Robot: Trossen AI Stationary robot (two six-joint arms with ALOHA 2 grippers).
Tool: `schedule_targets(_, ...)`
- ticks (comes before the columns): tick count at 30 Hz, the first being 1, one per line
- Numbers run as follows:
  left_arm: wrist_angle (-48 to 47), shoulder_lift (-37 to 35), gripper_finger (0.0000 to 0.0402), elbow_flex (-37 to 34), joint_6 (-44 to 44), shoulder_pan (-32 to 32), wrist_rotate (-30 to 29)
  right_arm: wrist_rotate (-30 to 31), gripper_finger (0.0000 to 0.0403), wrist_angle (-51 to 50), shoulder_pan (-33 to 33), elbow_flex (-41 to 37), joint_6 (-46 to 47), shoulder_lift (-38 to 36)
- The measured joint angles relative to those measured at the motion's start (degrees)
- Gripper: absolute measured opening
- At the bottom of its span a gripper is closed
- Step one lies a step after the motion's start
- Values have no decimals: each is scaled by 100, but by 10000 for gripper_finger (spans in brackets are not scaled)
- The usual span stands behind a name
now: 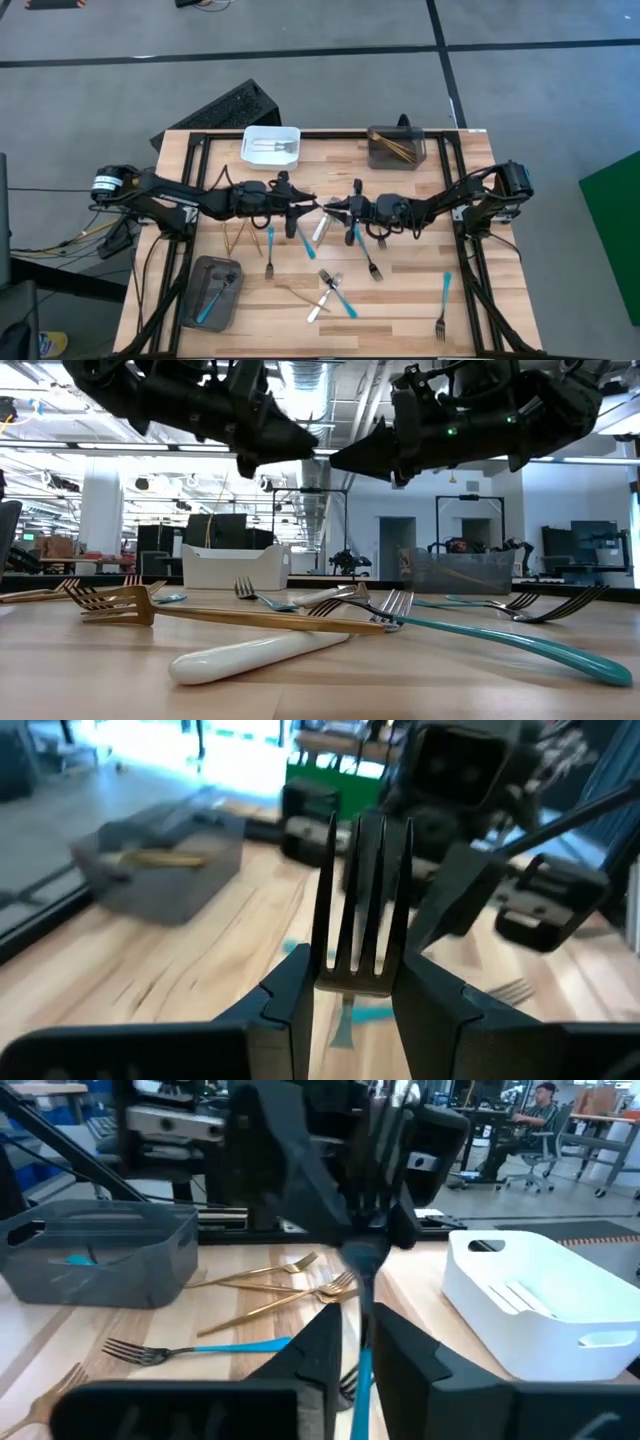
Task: Sort silverware by color (type)
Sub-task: Put the blue fork into the bottom black bin
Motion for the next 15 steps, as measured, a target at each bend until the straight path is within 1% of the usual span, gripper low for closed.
schedule_targets(5, -1678, -1006, 101, 0, -203, -50, -552, 3, 100, -20, 3, 0, 26, 0)
schedule_targets(8, -2910, -1744, 104, 119, -437, -86, -590, 17, 102, -29, -48, 0, 171, 0)
schedule_targets(12, -4913, -2506, 100, 755, -945, -218, -578, 20, 102, -61, -107, 0, 300, 0)
schedule_targets(15, -6214, -2790, 100, 1366, -1321, -386, -573, 28, 102, -57, -128, 0, 305, 0)
